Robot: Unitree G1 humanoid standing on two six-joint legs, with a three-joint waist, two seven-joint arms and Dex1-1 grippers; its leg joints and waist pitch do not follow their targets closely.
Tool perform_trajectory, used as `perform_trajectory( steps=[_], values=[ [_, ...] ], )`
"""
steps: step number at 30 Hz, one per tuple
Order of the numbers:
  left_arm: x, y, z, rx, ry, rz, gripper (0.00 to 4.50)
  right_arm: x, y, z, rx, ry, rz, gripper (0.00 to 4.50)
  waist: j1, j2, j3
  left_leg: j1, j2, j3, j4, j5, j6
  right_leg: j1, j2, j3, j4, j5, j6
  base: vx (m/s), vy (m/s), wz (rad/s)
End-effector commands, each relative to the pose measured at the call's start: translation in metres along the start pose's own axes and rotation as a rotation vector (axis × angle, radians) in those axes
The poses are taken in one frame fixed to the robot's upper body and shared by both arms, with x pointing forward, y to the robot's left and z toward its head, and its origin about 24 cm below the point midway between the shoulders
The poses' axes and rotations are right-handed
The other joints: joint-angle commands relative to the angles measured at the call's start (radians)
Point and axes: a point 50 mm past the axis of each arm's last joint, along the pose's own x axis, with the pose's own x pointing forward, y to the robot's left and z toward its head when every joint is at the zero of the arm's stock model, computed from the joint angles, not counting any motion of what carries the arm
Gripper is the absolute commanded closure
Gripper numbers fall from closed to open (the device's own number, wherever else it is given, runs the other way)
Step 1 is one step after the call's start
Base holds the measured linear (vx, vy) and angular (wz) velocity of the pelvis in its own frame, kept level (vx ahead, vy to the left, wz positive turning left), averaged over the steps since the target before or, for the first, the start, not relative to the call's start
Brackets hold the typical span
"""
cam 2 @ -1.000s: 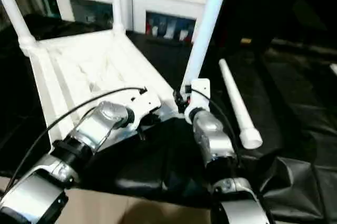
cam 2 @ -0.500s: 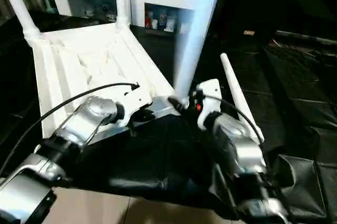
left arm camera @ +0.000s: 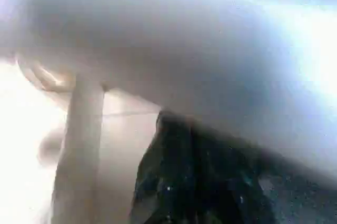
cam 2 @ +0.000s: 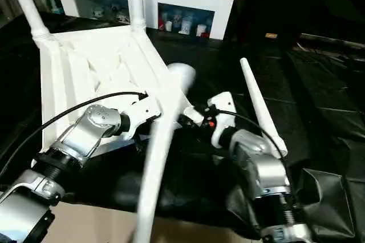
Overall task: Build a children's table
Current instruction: Pick table leg
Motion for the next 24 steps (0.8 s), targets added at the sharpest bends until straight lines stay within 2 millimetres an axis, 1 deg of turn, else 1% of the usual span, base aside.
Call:
perform_trajectory(
  steps=[1,2,3,4,5,6,7,8,9,10,11,12,13,14,15,17,19,20,21,22,23,24],
  values=[
    [0.007,-0.013,-0.014,-0.03,0.069,-0.073,4.5,0.002,0.0,-0.001,0.015,0.008,-0.055,1.51,0.004,0.016,-0.051,-0.015,0.042,-0.004,-0.047,0.076,0.102,0.063,-0.08,0.066,-0.045,0.176,-0.276,0.0,0.0,0.0],
    [0.008,-0.015,-0.014,-0.047,0.068,-0.073,4.5,0.004,0.0,-0.003,0.037,0.011,-0.091,1.67,0.004,0.017,-0.051,-0.013,0.042,-0.004,-0.048,0.076,0.094,0.063,-0.081,0.066,-0.044,0.177,-0.277,0.0,0.0,0.0],
    [0.008,-0.015,-0.014,-0.052,0.068,-0.073,4.5,0.004,0.0,-0.004,0.042,0.011,-0.1,1.67,0.004,0.017,-0.052,-0.012,0.042,-0.004,-0.047,0.076,0.088,0.064,-0.08,0.066,-0.044,0.184,-0.28,0.0,0.0,0.0],
    [0.008,-0.017,-0.014,-0.065,0.071,-0.072,4.5,0.005,-0.002,-0.008,0.071,0.025,-0.141,1.88,0.005,0.021,-0.052,-0.013,0.041,-0.004,-0.047,0.077,0.085,0.064,-0.08,0.066,-0.043,0.189,-0.281,0.0,0.0,0.0],
    [0.009,-0.018,-0.015,-0.074,0.074,-0.072,4.5,0.005,-0.004,-0.011,0.087,0.039,-0.177,1.88,0.004,0.019,-0.052,-0.013,0.041,-0.004,-0.047,0.082,0.081,0.065,-0.079,0.066,-0.042,0.201,-0.282,0.0,0.0,0.0],
    [0.009,-0.019,-0.016,-0.08,0.076,-0.072,4.5,0.004,-0.008,-0.016,0.094,0.056,-0.226,2.06,0.007,0.031,-0.053,-0.012,0.04,-0.005,-0.046,0.083,0.076,0.064,-0.08,0.066,-0.04,0.21,-0.284,0.0,0.0,0.0],
    [0.01,-0.02,-0.017,-0.083,0.076,-0.072,4.5,0.003,-0.01,-0.018,0.096,0.064,-0.252,2.06,0.005,0.026,-0.052,-0.013,0.04,-0.004,-0.046,0.082,0.073,0.064,-0.078,0.066,-0.043,0.213,-0.28,0.0,0.0,0.0],
    [0.01,-0.021,-0.018,-0.083,0.079,-0.077,4.5,0.002,-0.013,-0.02,0.098,0.069,-0.275,2.16,0.007,0.028,-0.052,-0.014,0.038,-0.005,-0.047,0.076,0.065,0.068,-0.078,0.066,-0.041,0.212,-0.279,0.0,0.0,0.0],
    [0.01,-0.021,-0.018,-0.083,0.079,-0.077,4.5,0.002,-0.013,-0.02,0.098,0.069,-0.275,2.26,0.007,0.027,-0.052,-0.014,0.037,-0.004,-0.046,0.075,0.064,0.068,-0.077,0.066,-0.042,0.215,-0.276,0.0,0.0,0.0],
    [0.009,-0.022,-0.021,-0.081,0.086,-0.081,4.5,-0.001,-0.016,-0.021,0.108,0.061,-0.304,2.26,0.008,0.036,-0.053,-0.015,0.036,-0.005,-0.046,0.071,0.061,0.069,-0.078,0.066,-0.041,0.219,-0.273,0.0,0.0,0.0],
    [0.008,-0.022,-0.022,-0.081,0.089,-0.081,4.5,-0.003,-0.017,-0.021,0.107,0.059,-0.31,2.46,0.006,0.033,-0.053,-0.016,0.035,-0.004,-0.046,0.055,0.059,0.072,-0.076,0.066,-0.043,0.222,-0.269,0.0,0.0,0.0],
    [0.007,-0.022,-0.022,-0.081,0.092,-0.079,4.5,-0.004,-0.017,-0.021,0.106,0.058,-0.314,2.46,0.006,0.033,-0.053,-0.016,0.035,-0.004,-0.046,0.053,0.059,0.072,-0.076,0.066,-0.043,0.223,-0.268,0.0,0.0,0.0],
    [0.006,-0.022,-0.023,-0.08,0.095,-0.078,4.5,-0.006,-0.018,-0.02,0.107,0.056,-0.318,2.56,0.007,0.035,-0.054,-0.016,0.034,-0.004,-0.045,0.057,0.059,0.072,-0.075,0.066,-0.042,0.227,-0.267,0.0,0.0,0.0],
    [0.006,-0.021,-0.024,-0.078,0.099,-0.077,4.5,-0.007,-0.019,-0.02,0.109,0.056,-0.323,2.63,0.006,0.034,-0.054,-0.017,0.033,-0.004,-0.044,0.059,0.063,0.073,-0.074,0.066,-0.042,0.234,-0.265,0.0,0.0,0.0],
    [0.006,-0.021,-0.024,-0.078,0.099,-0.077,4.5,-0.007,-0.019,-0.02,0.109,0.056,-0.323,2.69,0.006,0.034,-0.054,-0.018,0.031,-0.004,-0.044,0.059,0.065,0.074,-0.074,0.066,-0.043,0.229,-0.261,0.0,0.0,0.0],
    [0.004,-0.02,-0.025,-0.077,0.107,-0.073,4.5,-0.01,-0.02,-0.021,0.111,0.069,-0.331,2.99,0.005,0.035,-0.054,-0.018,0.032,-0.004,-0.045,0.052,0.064,0.074,-0.074,0.066,-0.044,0.209,-0.257,0.0,0.0,0.0],
    [0.004,-0.019,-0.025,-0.071,0.106,-0.066,4.5,-0.011,-0.021,-0.023,0.109,0.08,-0.33,3.07,0.003,0.035,-0.054,-0.018,0.032,-0.004,-0.045,0.043,0.063,0.074,-0.074,0.065,-0.045,0.191,-0.254,0.0,0.0,0.0],
    [0.004,-0.019,-0.025,-0.068,0.104,-0.063,4.5,-0.011,-0.021,-0.023,0.109,0.082,-0.332,3.21,0.003,0.035,-0.054,-0.018,0.033,-0.004,-0.045,0.04,0.063,0.073,-0.074,0.065,-0.045,0.183,-0.253,0.0,0.0,0.0],
    [0.003,-0.019,-0.025,-0.063,0.102,-0.062,4.5,-0.012,-0.023,-0.023,0.105,0.087,-0.338,3.21,0.003,0.035,-0.055,-0.017,0.033,-0.003,-0.045,0.042,0.062,0.072,-0.074,0.066,-0.045,0.181,-0.254,0.0,0.0,0.0],
    [0.003,-0.019,-0.024,-0.056,0.098,-0.061,4.5,-0.013,-0.025,-0.023,0.102,0.092,-0.347,3.31,0.003,0.033,-0.055,-0.018,0.033,-0.003,-0.044,0.043,0.063,0.073,-0.074,0.066,-0.045,0.182,-0.256,0.0,0.0,0.0],
    [0.003,-0.019,-0.024,-0.049,0.094,-0.061,4.5,-0.013,-0.027,-0.023,0.099,0.095,-0.357,3.45,0.003,0.033,-0.057,-0.018,0.032,-0.003,-0.043,0.054,0.066,0.073,-0.073,0.066,-0.043,0.197,-0.26,0.0,0.0,0.0],
    [0.003,-0.019,-0.024,-0.049,0.094,-0.061,4.5,-0.013,-0.027,-0.023,0.099,0.095,-0.357,3.45,0.003,0.033,-0.058,-0.018,0.032,-0.003,-0.041,0.065,0.071,0.073,-0.073,0.065,-0.041,0.213,-0.265,0.0,0.0,0.0]
  ],
)
